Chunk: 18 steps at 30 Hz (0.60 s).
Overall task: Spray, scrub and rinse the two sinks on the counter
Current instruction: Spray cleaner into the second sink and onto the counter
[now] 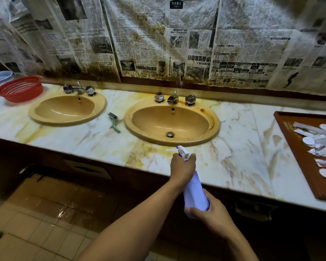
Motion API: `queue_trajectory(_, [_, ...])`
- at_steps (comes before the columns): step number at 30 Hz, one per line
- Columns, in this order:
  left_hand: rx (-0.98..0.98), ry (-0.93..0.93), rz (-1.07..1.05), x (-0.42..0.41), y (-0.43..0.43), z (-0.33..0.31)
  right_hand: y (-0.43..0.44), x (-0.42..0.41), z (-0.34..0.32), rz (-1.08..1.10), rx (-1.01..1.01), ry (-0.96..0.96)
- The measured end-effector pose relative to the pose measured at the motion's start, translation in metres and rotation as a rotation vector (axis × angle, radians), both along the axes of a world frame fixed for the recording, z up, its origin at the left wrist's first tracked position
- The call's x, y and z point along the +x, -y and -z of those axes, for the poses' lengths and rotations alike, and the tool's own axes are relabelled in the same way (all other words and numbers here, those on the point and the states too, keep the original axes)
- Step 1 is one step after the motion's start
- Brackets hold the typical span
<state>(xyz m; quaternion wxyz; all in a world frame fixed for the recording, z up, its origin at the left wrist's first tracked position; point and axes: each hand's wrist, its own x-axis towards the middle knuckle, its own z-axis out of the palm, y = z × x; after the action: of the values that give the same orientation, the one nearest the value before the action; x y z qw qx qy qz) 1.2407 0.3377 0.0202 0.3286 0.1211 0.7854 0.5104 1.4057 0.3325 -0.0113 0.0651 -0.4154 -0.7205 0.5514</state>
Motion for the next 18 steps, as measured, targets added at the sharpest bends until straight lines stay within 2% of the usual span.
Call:
queue_trajectory(3, [0.009,0.036,-0.007,0.001,-0.005,-0.002,-0.003,-0.001,0.000,0.008,0.011,0.000])
queue_trajectory(7, [-0.012,-0.026,0.006,-0.002,-0.009,-0.001,-0.004,-0.003,-0.002,0.009,0.021,-0.003])
queue_trajectory(12, [-0.111,-0.047,0.028,-0.008,-0.011,0.000,-0.005,0.000,-0.002,0.000,0.020,0.000])
queue_trajectory(18, [0.000,0.029,0.002,-0.001,-0.012,0.004,-0.007,0.000,0.001,-0.012,-0.010,-0.008])
